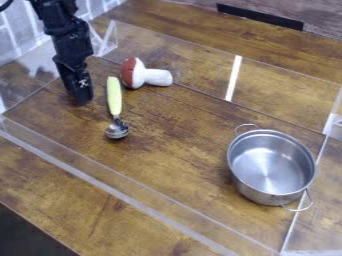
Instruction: Move the green spoon to the left
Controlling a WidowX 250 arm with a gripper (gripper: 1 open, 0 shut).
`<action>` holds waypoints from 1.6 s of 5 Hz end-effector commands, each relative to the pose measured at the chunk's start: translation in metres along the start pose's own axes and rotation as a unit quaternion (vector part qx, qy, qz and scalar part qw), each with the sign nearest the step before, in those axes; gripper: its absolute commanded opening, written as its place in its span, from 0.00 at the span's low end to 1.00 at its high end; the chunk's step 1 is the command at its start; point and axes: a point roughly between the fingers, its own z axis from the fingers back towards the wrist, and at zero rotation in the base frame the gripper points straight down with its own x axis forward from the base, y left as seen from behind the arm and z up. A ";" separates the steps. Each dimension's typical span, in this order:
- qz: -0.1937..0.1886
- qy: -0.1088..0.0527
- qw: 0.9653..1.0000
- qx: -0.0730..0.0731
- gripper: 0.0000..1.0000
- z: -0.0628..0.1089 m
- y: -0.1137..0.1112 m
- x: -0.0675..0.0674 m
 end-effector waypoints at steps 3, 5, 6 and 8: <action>-0.071 -0.030 0.996 -0.042 1.00 0.013 0.003 0.007; -0.042 -0.043 0.996 -0.072 1.00 0.006 -0.006 0.021; -0.043 -0.048 0.994 -0.090 1.00 0.004 -0.002 0.013; -0.049 -0.050 0.991 -0.111 1.00 0.007 -0.001 0.007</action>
